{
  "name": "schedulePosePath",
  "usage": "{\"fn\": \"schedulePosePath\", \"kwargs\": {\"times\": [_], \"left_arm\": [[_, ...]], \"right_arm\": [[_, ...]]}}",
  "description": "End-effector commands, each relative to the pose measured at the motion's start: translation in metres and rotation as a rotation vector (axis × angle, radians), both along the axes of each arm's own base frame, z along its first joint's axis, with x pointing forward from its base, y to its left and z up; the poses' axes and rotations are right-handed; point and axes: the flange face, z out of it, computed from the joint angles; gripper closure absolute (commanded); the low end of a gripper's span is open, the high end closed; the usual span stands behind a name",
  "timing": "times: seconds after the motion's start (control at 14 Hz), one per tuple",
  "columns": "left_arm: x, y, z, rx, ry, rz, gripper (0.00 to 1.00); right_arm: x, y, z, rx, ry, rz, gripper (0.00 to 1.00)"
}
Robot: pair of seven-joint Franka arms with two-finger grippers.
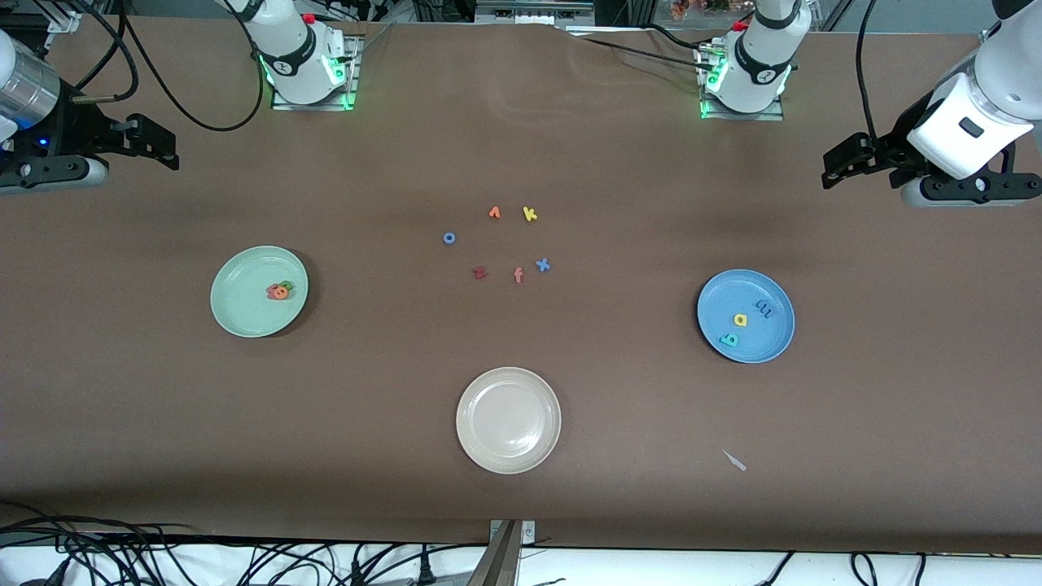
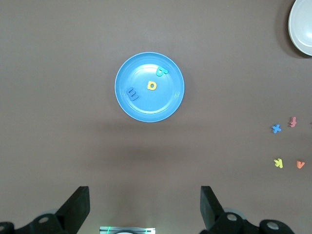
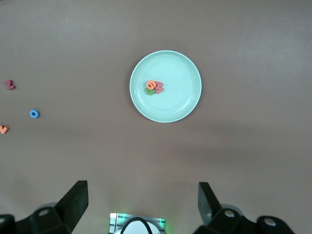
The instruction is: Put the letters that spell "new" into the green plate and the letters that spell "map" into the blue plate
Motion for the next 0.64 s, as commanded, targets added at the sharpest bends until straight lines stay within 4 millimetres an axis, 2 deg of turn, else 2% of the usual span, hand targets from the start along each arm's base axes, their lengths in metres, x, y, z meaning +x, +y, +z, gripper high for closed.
{"fn": "schedulePosePath", "kwargs": {"times": [0.0,0.57], "left_arm": [[0.0025,0.0005,0.0058,0.025,0.001,-0.022,0.00],[0.0024,0.0013,0.0057,0.025,0.003,-0.020,0.00]], "right_arm": [[0.0008,0.0004,-0.0014,0.016,-0.010,-0.021,0.00],[0.0018,-0.0010,-0.0027,0.002,-0.017,-0.019,0.00]]}}
